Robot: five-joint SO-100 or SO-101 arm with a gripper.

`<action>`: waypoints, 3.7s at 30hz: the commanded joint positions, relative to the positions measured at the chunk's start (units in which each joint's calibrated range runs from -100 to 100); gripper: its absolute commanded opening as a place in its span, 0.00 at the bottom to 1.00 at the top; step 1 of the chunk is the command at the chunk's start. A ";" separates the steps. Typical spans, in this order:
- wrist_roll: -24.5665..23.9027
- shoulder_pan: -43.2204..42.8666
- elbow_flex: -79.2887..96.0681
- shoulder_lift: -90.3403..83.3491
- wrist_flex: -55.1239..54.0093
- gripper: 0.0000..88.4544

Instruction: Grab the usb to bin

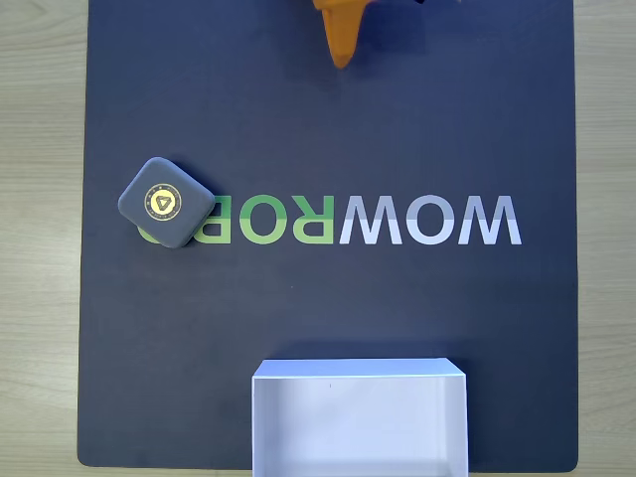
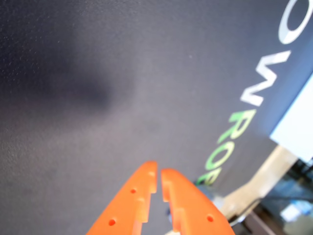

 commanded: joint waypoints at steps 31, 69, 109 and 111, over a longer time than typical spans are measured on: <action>0.30 6.74 -1.26 6.81 -9.68 0.01; -4.17 31.83 -95.48 112.54 7.78 0.02; -4.17 34.18 -107.40 126.27 11.10 0.50; -4.17 34.18 -107.31 126.78 11.44 0.54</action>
